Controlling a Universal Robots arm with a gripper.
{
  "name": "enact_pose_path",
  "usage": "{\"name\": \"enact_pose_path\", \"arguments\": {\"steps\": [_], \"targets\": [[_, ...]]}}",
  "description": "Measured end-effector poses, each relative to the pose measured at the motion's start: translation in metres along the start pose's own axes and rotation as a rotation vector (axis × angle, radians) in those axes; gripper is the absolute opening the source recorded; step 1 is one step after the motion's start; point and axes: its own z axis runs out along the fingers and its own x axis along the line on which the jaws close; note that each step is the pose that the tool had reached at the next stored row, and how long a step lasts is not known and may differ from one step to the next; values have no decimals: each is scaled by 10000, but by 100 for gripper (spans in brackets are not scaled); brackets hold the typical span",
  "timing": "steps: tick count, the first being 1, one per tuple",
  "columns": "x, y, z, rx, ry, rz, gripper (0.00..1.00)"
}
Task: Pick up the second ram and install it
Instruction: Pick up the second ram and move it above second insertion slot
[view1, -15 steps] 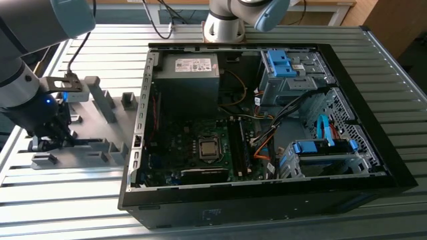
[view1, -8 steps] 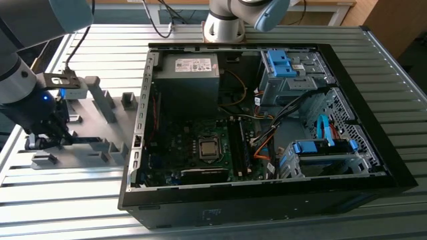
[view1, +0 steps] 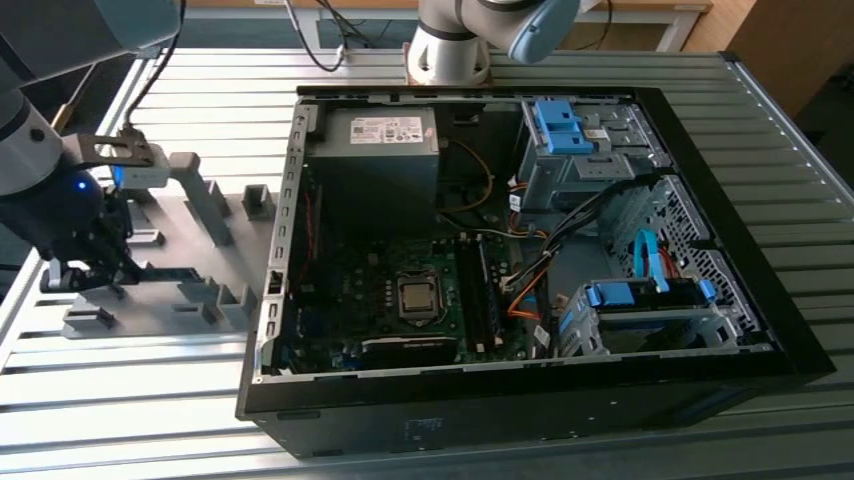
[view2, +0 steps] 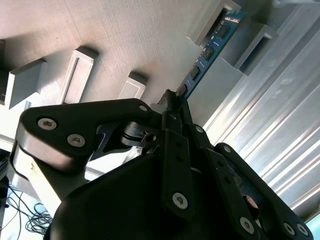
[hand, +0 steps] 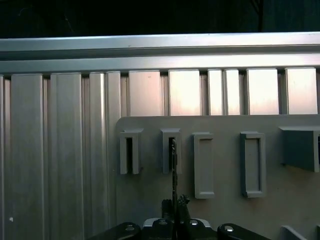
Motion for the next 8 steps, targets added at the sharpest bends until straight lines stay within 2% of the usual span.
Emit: {"name": "enact_pose_path", "arguments": {"steps": [8], "targets": [[-3, 0, -135, 0, 0, 0, 15]]}}
